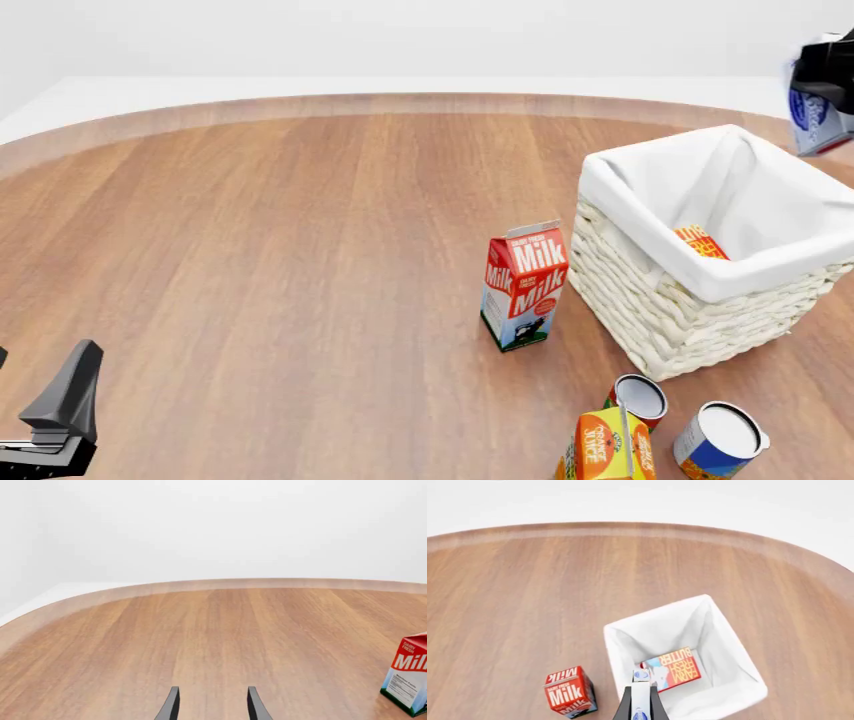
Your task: Pick up the cream cheese box and the butter, and put them in the basket.
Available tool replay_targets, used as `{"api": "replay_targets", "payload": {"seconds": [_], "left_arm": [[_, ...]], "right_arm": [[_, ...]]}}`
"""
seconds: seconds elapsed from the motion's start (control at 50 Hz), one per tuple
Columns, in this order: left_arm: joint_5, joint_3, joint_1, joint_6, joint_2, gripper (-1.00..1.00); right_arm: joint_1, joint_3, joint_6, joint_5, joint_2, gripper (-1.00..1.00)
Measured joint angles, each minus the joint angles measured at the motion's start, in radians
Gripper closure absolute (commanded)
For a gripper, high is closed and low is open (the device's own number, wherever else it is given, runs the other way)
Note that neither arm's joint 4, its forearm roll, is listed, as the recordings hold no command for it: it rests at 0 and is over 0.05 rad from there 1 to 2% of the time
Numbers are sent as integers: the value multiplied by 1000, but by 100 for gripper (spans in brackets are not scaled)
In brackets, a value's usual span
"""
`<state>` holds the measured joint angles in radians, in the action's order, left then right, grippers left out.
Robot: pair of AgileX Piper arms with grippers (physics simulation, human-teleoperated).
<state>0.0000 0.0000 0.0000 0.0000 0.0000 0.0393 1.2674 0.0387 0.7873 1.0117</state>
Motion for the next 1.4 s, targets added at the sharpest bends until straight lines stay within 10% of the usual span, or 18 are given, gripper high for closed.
{"api": "replay_targets", "payload": {"seconds": [1.4], "left_arm": [[0,0,0,0,0,-100]], "right_arm": [[-84,-121,57,-168,86,100]]}}
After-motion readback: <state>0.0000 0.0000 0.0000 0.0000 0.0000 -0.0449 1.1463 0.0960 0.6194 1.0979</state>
